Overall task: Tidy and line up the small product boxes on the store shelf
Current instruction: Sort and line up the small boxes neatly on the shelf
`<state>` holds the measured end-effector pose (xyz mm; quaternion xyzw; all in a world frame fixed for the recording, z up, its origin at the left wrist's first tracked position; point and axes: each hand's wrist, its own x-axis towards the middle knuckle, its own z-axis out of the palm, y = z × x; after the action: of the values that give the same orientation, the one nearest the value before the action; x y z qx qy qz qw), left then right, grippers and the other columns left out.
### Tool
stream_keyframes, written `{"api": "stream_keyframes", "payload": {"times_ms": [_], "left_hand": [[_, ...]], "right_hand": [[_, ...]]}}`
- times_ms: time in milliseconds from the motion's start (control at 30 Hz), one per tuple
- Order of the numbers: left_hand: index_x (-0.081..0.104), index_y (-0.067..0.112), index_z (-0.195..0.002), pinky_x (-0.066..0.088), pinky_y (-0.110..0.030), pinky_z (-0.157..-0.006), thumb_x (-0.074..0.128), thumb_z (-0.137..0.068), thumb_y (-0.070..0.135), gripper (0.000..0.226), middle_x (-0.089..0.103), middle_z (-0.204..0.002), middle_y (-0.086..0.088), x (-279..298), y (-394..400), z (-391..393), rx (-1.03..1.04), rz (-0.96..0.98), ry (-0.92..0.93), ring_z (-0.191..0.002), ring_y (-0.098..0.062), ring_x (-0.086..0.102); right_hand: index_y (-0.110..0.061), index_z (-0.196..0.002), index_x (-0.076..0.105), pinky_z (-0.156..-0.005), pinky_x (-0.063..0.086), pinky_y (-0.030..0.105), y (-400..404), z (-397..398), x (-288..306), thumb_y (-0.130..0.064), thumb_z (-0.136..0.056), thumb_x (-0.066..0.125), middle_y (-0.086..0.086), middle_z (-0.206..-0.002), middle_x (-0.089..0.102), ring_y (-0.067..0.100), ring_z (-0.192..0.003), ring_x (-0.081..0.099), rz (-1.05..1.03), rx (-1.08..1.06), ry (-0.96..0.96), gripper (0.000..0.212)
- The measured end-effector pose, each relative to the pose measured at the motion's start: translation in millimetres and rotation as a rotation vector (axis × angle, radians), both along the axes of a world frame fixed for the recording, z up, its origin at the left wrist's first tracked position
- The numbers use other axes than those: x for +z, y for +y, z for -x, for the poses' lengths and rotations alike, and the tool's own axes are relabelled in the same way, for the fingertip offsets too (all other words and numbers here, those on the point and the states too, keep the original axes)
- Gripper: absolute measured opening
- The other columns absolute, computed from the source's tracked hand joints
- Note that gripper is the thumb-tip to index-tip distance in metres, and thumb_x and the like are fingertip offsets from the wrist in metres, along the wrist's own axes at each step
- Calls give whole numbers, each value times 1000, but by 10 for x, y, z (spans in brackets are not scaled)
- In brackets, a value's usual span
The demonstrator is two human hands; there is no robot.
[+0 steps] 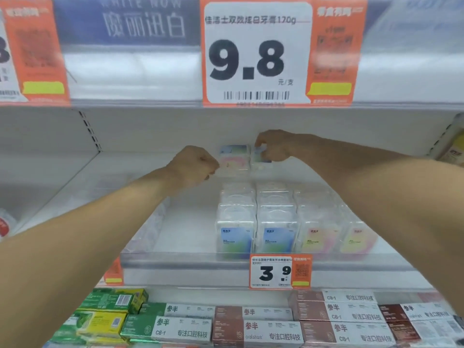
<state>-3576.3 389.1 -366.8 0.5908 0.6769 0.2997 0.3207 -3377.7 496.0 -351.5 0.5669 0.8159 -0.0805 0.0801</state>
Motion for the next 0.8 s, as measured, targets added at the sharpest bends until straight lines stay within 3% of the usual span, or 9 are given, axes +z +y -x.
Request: {"api": "stream_keyframes", "payload": {"times_ms": [67, 167, 267, 333, 433, 567, 633, 700, 800], "left_hand": [[72, 5, -97, 49, -28, -71, 61, -89, 16, 18, 70, -105, -13, -31, 115, 25, 10, -60, 158, -84, -23, 62], [63, 9, -116, 46, -26, -82, 59, -92, 27, 30, 63, -119, -8, -114, 315, 26, 5, -121, 323, -105, -25, 59], [52, 8, -127, 38, -24, -83, 55, -94, 39, 46, 57, -126, -9, -195, 567, -13, 11, -142, 382, -112, -27, 56], [47, 5, -131, 42, -28, -83, 52, -93, 46, 56, 56, -127, -12, -215, 770, -59, 70, -104, 372, -110, -29, 58], [55, 5, -114, 50, -33, -86, 49, -88, 61, 62, 62, -113, -11, -206, 1011, -134, 144, -33, 377, -96, -29, 61], [64, 10, -91, 46, -33, -88, 43, -87, 68, 62, 65, -79, -9, -287, 1139, -223, 78, 117, 449, -84, -29, 63], [62, 10, -81, 44, -30, -76, 55, -84, 63, 54, 59, -65, -6, -319, 1137, -241, 75, 108, 442, -82, -29, 65], [56, 11, -67, 45, -28, -62, 68, -78, 54, 47, 57, -58, -5, -318, 1104, -231, 100, 82, 343, -66, -26, 63], [58, 12, -71, 44, -26, -45, 85, -66, 33, 34, 61, -67, -4, -290, 1064, -183, 107, -26, 156, -57, -22, 60]], "right_hand": [[-10, -139, 47, -104, 46, 40, 193, 23, -112, -22, -94, 56, 11, -141, 50, 33, -123, 55, 39, -6, -17, 47], [-8, -132, 53, -93, 53, 40, 390, 33, -183, -45, -86, 67, 11, -127, 61, 33, -111, 62, 31, -52, 24, 61], [-9, -85, 60, -77, 47, 33, 372, 46, -107, -67, -77, 67, 2, -91, 58, 21, -79, 58, 172, -56, -66, 58], [-12, -74, 57, -74, 44, 29, 336, 52, -107, -69, -72, 70, -2, -82, 53, 15, -70, 51, 205, -48, -38, 58], [-11, -103, 63, -70, 54, 29, 232, 46, -107, -60, -64, 82, 0, -101, 59, 17, -84, 59, 233, -28, 148, 65], [-15, -126, 37, -72, 62, 38, 63, 7, -44, -24, -76, 84, -3, -111, 44, 25, -97, 63, 281, -94, 385, 69], [-11, -139, 35, -79, 61, 44, 41, -38, -3, -12, -83, 77, 3, -127, 42, 31, -101, 65, 270, -105, 458, 70], [-9, -144, 38, -81, 61, 43, 18, -94, 80, -4, -85, 72, 6, -132, 43, 32, -107, 62, 249, -131, 530, 68], [-5, -133, 52, -80, 61, 41, -35, -217, 186, 0, -83, 73, 8, -129, 53, 30, -110, 61, 227, -156, 609, 54]]}}
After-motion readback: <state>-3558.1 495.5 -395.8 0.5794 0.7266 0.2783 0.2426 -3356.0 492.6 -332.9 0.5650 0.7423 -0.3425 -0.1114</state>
